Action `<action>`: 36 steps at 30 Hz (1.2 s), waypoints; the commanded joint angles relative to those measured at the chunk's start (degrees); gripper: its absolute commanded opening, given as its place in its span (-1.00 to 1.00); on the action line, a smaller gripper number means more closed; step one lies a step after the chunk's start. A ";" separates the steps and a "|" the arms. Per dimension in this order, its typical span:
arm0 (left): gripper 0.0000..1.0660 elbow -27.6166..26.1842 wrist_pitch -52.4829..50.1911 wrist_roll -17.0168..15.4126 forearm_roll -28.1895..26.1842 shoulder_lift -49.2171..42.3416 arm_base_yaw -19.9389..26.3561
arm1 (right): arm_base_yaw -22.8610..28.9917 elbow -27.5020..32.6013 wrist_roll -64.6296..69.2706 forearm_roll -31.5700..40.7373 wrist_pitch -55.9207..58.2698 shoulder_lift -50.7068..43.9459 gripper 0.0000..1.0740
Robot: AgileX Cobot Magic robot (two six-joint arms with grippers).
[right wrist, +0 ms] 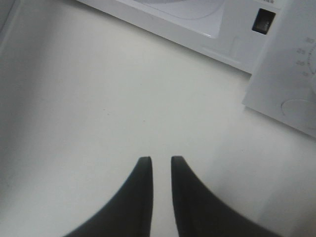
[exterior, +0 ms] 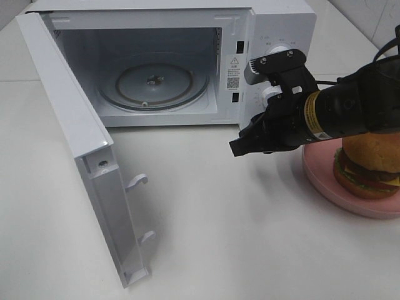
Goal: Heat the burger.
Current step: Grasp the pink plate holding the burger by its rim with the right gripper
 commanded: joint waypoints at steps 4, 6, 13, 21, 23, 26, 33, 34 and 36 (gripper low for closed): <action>-1.00 0.00 -0.40 0.17 -0.11 -1.03 0.11 | -0.23 -0.52 1.26 -1.09 1.60 -0.34 -0.73; -1.00 0.00 -0.40 0.17 -0.11 -1.03 0.11 | -0.23 -0.52 1.78 -1.09 0.57 -0.34 -0.72; -1.00 0.00 -0.40 0.17 -0.11 -1.03 0.11 | -0.23 -0.52 -6.59 -1.09 1.32 -0.34 -0.72; -1.00 0.00 -0.40 0.17 -0.11 -1.03 0.11 | -0.23 -0.52 -17.13 0.63 10.77 -0.34 -0.71; -1.00 0.00 -0.40 0.17 -0.11 -1.03 0.11 | -0.23 -0.52 -17.02 2.29 11.75 -0.34 -0.71; -1.00 0.00 -0.40 0.17 -0.11 -1.03 0.11 | -0.23 -0.52 -17.70 9.63 12.03 -0.34 -0.72; -1.00 0.00 -0.40 0.17 -0.11 -1.03 0.11 | -0.23 -0.52 -29.62 26.47 17.07 -0.34 -0.73; -1.00 0.00 -0.40 0.17 -0.11 -1.03 0.11 | -0.23 -0.52 -29.62 26.47 17.07 -0.34 -0.73; -1.00 0.00 -0.40 0.17 -0.11 -1.03 0.11 | -0.23 -0.52 -32.95 29.62 17.70 -0.34 -0.73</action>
